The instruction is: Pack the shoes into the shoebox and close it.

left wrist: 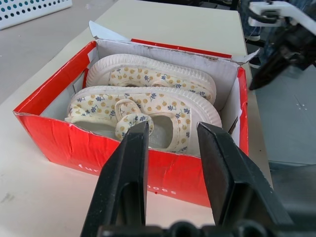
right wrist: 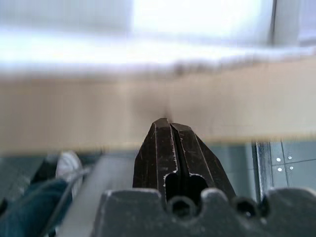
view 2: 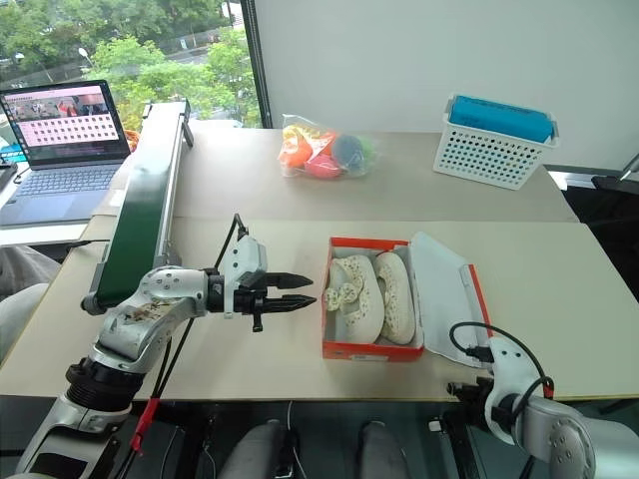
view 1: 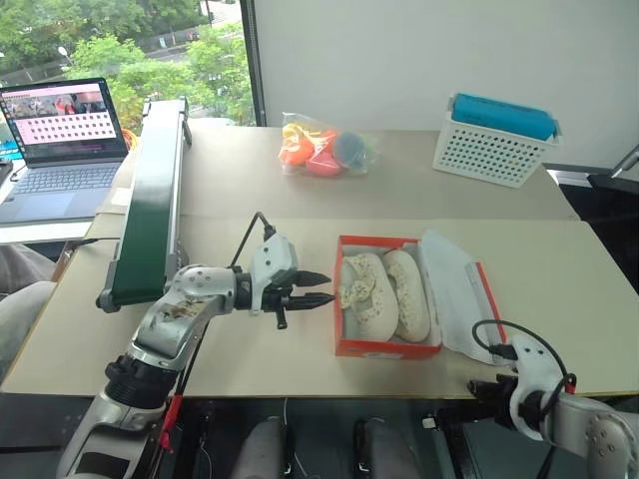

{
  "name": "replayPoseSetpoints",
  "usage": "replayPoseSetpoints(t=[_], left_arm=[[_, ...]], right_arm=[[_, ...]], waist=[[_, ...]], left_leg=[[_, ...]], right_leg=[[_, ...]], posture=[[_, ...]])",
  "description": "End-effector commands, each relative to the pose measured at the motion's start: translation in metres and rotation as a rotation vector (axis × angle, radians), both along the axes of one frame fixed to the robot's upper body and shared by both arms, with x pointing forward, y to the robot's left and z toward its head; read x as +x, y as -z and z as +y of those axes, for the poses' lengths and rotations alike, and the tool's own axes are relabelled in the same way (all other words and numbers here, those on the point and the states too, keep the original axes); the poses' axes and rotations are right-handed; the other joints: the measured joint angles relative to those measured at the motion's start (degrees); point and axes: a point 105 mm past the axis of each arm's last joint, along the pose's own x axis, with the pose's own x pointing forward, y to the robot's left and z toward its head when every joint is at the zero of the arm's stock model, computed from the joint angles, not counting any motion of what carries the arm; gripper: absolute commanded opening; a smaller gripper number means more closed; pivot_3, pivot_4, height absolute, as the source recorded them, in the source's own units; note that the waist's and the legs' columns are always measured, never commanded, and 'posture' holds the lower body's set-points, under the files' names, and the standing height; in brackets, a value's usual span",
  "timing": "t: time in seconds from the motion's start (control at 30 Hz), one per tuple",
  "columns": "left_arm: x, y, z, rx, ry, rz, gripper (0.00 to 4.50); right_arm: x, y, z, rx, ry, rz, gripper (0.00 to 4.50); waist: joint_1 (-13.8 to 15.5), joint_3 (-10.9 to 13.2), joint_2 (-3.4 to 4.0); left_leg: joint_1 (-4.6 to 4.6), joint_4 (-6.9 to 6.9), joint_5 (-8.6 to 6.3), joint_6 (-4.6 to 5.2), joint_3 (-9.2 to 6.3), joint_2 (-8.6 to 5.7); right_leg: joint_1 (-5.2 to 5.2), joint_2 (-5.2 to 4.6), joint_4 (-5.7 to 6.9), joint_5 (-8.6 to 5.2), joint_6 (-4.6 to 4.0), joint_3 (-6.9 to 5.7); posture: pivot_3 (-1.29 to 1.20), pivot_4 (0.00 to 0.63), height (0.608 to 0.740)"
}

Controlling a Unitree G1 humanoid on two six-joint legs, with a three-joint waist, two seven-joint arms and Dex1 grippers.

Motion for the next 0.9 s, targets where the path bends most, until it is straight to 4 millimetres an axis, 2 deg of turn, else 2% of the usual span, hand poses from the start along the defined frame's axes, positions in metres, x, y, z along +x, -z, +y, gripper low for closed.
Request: replayPoseSetpoints(t=[0.03, 0.3, 0.5, 0.63, 0.77, 0.9], left_arm=[[0.0, -0.011, -0.003, -0.014, 0.012, -0.041, 1.64], [0.001, -0.019, -0.005, -0.034, 0.002, -0.055, 1.64], [0.004, -0.021, -0.004, -0.032, -0.006, -0.063, 1.64], [0.006, -0.023, -0.004, -0.032, -0.01, -0.069, 1.64], [0.008, -0.025, -0.005, -0.031, -0.012, -0.077, 1.64], [0.009, -0.028, -0.005, -0.027, -0.011, -0.088, 1.64]], right_arm=[[0.008, -0.002, -0.016, -0.012, 0.14, -0.021, 0.07], [0.038, 0.0, -0.02, 0.154, 0.467, -0.053, 0.07], [0.054, -0.002, -0.017, 0.264, 0.596, -0.05, 0.07], [0.064, -0.005, -0.024, 0.295, 0.649, -0.074, 0.07], [0.072, 0.001, -0.035, 0.304, 0.697, -0.079, 0.07], [0.08, 0.001, -0.052, 0.246, 0.712, -0.093, 0.07]], waist=[[0.03, 0.0, 0.01], [-0.34, -0.02, 0.04], [-0.55, -0.05, 0.09], [-0.86, -0.05, 0.1], [-1.39, -0.06, 0.11], [-1.35, -0.08, 0.11]], left_leg=[[0.01, 0.01, 0.0, 0.0, -0.01, 0.0], [0.04, 0.03, 0.02, -0.02, 0.0, 0.01], [0.06, 0.0, 0.03, -0.04, 0.02, -0.01], [0.08, 0.01, 0.04, -0.05, 0.03, -0.01], [0.1, 0.0, 0.04, -0.05, 0.03, -0.03], [0.2, 0.01, 0.04, -0.05, 0.02, -0.03]], right_leg=[[0.02, 0.0, 0.0, 0.0, 0.01, -0.02], [0.05, 0.06, 0.01, 0.02, 0.07, 0.01], [0.02, 0.09, 0.08, 0.14, -0.15, 0.01], [0.03, 0.09, 0.11, 0.13, -0.12, 0.01], [0.06, 0.1, 0.09, 0.14, -0.14, 0.02], [0.16, 0.1, 0.08, 0.12, -0.11, 0.02]], posture=[[0.0, 0.15, 0.699], [0.0, 0.15, 0.699], [0.0, 0.15, 0.699], [0.0, 0.15, 0.699], [0.0, 0.15, 0.699], [0.0, 0.15, 0.699]])
